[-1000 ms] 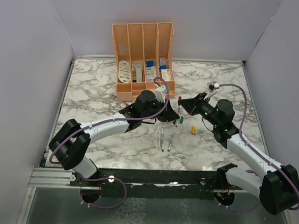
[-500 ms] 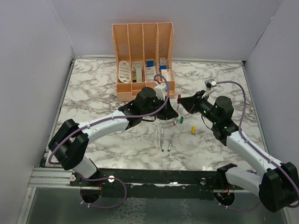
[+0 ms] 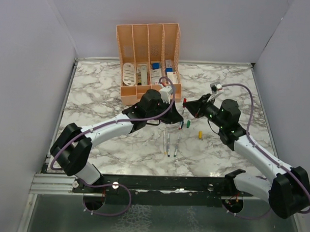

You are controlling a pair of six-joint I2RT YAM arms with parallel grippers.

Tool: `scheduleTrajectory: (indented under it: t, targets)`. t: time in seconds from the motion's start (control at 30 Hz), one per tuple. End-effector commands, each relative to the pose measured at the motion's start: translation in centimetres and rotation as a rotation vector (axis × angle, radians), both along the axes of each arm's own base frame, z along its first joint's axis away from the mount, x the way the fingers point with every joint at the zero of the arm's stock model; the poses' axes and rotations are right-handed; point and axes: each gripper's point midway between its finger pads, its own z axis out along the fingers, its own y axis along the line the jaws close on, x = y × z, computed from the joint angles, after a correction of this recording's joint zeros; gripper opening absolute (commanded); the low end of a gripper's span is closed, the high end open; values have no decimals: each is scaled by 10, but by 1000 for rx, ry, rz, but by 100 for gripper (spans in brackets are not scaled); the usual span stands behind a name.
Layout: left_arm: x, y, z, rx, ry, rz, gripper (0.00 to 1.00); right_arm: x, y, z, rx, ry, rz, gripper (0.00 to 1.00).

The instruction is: Insert the pens into the pen caps

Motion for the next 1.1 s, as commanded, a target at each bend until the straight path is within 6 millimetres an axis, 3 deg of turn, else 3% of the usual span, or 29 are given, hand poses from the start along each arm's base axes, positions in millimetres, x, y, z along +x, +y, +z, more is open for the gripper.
scheduleTrajectory:
  t: [0.0, 0.3, 0.43, 0.73, 0.87, 1.07]
  targets:
    - [51, 1, 89, -207, -232, 122, 0, -28, 3, -62, -125, 215, 73, 1]
    - [31, 9, 26, -123, -80, 103, 0, -7, 21, -23, -56, 147, 103, 2]
    - [27, 19, -3, -49, -29, 129, 0, -1, 27, -4, -28, 113, 119, 17]
    - [25, 44, -62, 151, 66, 201, 0, 6, 24, 27, -12, 46, 83, 30]
    - [22, 69, -90, 314, 117, 259, 0, 7, 19, 29, -28, 43, 58, 30]
    - [20, 126, -116, 557, 179, 379, 0, 9, 9, 17, -81, 91, 7, 30]
